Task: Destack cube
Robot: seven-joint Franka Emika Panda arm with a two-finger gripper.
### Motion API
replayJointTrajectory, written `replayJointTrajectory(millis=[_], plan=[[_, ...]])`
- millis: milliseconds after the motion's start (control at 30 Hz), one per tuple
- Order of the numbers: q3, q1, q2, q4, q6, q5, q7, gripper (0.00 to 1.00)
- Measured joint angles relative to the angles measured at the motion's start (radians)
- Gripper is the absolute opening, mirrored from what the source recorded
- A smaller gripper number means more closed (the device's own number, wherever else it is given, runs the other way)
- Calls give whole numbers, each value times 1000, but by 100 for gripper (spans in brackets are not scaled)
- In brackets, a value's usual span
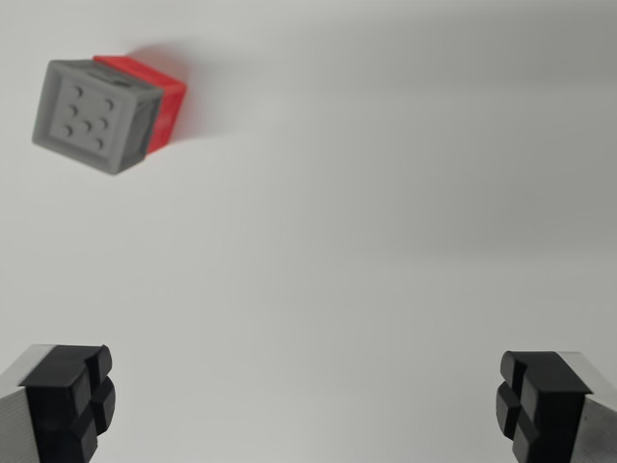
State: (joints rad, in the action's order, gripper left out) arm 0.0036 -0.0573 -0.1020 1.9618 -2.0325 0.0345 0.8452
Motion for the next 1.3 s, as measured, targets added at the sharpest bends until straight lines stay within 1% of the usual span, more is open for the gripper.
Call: replayJointTrajectory(millis=[467, 700, 933, 1300], plan=[[0, 0, -1, 0, 0, 0, 1, 100], [0, 6, -6, 1, -6, 0, 16, 100], [1, 17, -18, 5, -24, 0, 47, 100], [5, 44, -49, 12, -67, 0, 122, 100]])
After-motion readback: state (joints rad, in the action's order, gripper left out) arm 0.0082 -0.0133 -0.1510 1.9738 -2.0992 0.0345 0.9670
